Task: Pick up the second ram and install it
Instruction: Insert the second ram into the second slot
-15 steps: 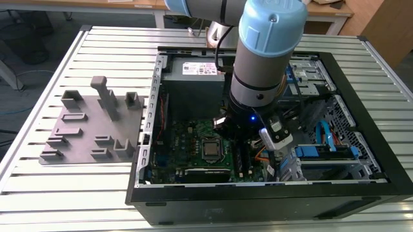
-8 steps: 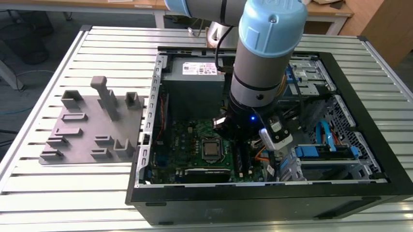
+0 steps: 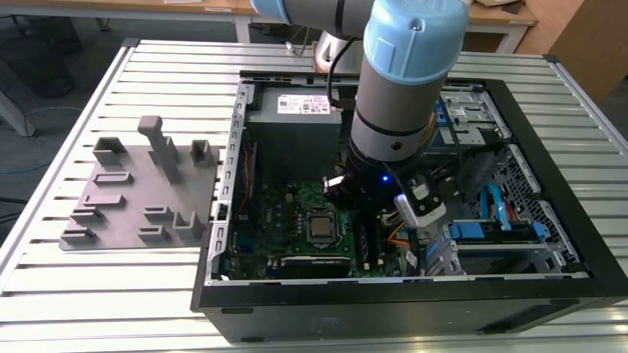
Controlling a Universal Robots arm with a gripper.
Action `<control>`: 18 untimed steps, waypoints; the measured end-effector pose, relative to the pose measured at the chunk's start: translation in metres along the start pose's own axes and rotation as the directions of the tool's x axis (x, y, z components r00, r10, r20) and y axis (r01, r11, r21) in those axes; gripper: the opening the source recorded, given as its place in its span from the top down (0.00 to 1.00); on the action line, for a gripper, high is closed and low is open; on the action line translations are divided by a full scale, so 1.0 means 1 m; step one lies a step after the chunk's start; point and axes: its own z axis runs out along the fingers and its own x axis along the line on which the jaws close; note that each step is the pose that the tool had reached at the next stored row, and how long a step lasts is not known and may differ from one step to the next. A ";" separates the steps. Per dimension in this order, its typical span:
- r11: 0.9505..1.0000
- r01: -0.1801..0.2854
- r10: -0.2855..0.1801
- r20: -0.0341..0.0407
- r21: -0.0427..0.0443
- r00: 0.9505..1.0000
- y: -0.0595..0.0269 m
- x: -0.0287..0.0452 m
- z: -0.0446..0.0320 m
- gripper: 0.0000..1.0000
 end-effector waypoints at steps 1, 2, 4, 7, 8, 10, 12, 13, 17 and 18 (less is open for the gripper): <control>1.000 0.000 0.000 0.000 0.000 1.000 0.0001 -0.0001 -0.0034 0.73; 1.000 0.000 0.000 0.000 0.000 1.000 0.0003 -0.0003 -0.0072 0.73; 1.000 0.000 0.000 0.000 0.000 1.000 0.0005 -0.0005 -0.0150 0.73; 1.000 0.000 0.000 0.000 0.000 1.000 0.0007 -0.0008 -0.0243 0.73; 1.000 0.000 0.000 0.000 0.000 1.000 0.0007 -0.0009 -0.0273 0.73; 1.000 0.000 0.000 0.000 0.000 1.000 0.0008 -0.0010 -0.0315 0.73; 1.000 0.000 0.000 0.000 0.000 1.000 0.0009 -0.0011 -0.0344 0.73; 1.000 0.000 0.000 0.000 0.000 1.000 0.0009 -0.0011 -0.0356 0.73; 1.000 0.000 0.000 0.000 0.000 1.000 0.0010 -0.0013 -0.0403 0.73; 1.000 0.000 0.000 0.000 0.000 1.000 0.0011 -0.0013 -0.0414 0.73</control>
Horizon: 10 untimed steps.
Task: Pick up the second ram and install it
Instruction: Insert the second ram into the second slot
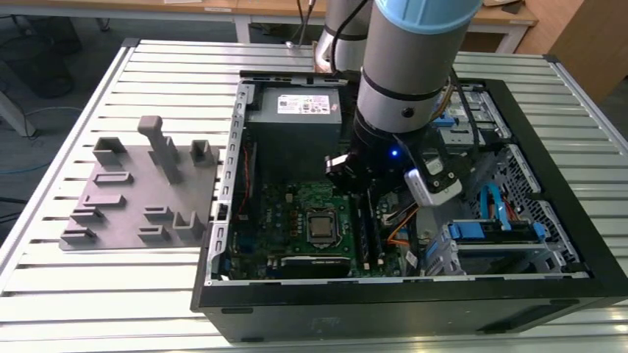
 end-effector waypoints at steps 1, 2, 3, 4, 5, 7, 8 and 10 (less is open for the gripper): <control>1.000 0.000 0.000 0.000 0.000 1.000 0.0002 0.0000 -0.0008 0.73; 1.000 0.000 0.000 0.000 0.000 1.000 0.0007 0.0000 -0.0014 0.73; 1.000 0.000 0.000 0.000 0.000 1.000 0.0013 0.0000 -0.0022 0.73; 1.000 0.000 0.000 0.000 0.000 1.000 0.0020 -0.0001 -0.0032 0.73; 1.000 0.000 0.000 0.000 0.000 1.000 0.0026 -0.0001 -0.0042 0.73; 1.000 0.000 0.000 0.000 0.000 1.000 0.0034 -0.0002 -0.0061 0.81; 1.000 0.000 0.000 0.000 0.000 1.000 0.0038 -0.0002 -0.0071 0.87; 1.000 0.000 0.000 0.000 0.001 1.000 0.0048 -0.0003 -0.0098 0.89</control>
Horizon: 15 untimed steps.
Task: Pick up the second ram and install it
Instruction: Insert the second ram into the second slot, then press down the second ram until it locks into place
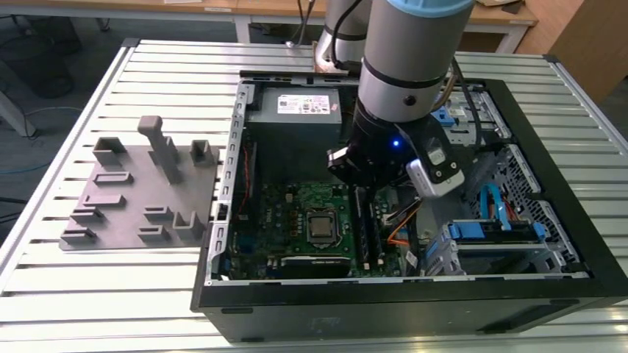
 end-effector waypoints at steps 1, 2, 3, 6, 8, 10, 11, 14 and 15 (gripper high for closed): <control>1.000 0.000 0.000 0.000 0.000 1.000 0.0004 -0.0001 -0.0015 0.89; 1.000 0.000 0.000 0.000 0.000 1.000 0.0007 -0.0001 -0.0027 0.89; 1.000 0.000 0.000 0.000 0.000 1.000 0.0008 -0.0001 -0.0031 0.89; 1.000 0.000 0.000 0.000 0.000 1.000 0.0008 -0.0001 -0.0033 0.89; 1.000 0.000 0.000 0.000 0.000 1.000 0.0008 -0.0001 -0.0035 0.89; 1.000 0.000 0.000 0.000 0.000 1.000 0.0008 -0.0001 -0.0035 0.89; 1.000 0.000 0.000 0.000 0.001 1.000 0.0008 -0.0001 -0.0035 0.89; 1.000 0.000 0.000 0.000 0.000 1.000 0.0008 -0.0001 -0.0024 0.89; 1.000 0.000 0.000 0.000 0.000 1.000 0.0008 -0.0001 -0.0018 0.89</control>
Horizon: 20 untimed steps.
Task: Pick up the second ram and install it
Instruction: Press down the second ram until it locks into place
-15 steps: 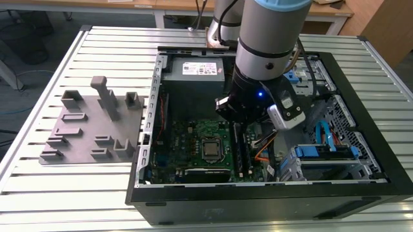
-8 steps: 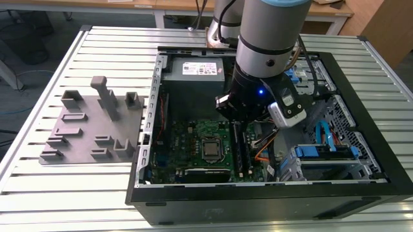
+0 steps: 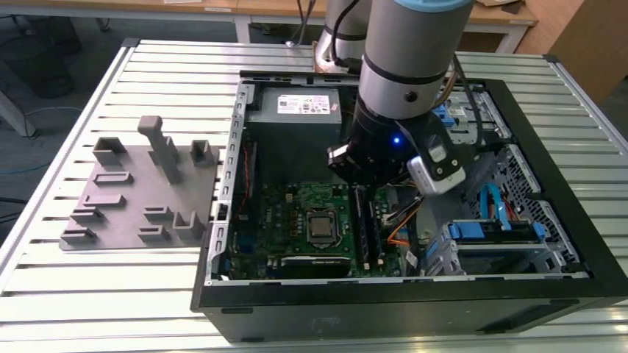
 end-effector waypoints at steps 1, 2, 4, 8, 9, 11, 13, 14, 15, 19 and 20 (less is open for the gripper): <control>1.000 0.000 0.000 0.000 0.000 1.000 0.0000 0.0000 0.0006 0.89; 1.000 0.000 0.000 0.000 0.000 1.000 0.0000 0.0000 0.0015 0.89; 1.000 0.000 0.000 0.000 0.000 1.000 -0.0001 0.0001 0.0036 0.89; 1.000 0.000 0.000 0.000 0.000 1.000 -0.0001 0.0003 0.0085 0.89; 1.000 0.000 0.000 0.000 0.000 1.000 -0.0001 0.0003 0.0095 0.89; 1.000 0.000 0.000 0.000 0.000 1.000 -0.0001 0.0004 0.0111 0.89; 1.000 0.000 0.000 0.000 0.000 1.000 -0.0001 0.0004 0.0131 0.89; 1.000 0.000 0.000 0.000 0.000 1.000 -0.0001 0.0004 0.0143 0.89; 1.000 0.000 0.000 0.000 0.000 1.000 -0.0002 0.0005 0.0154 0.89; 1.000 0.000 0.000 0.000 0.000 1.000 -0.0001 0.0006 0.0192 0.89; 1.000 0.000 0.000 0.000 0.000 1.000 -0.0001 0.0006 0.0198 0.89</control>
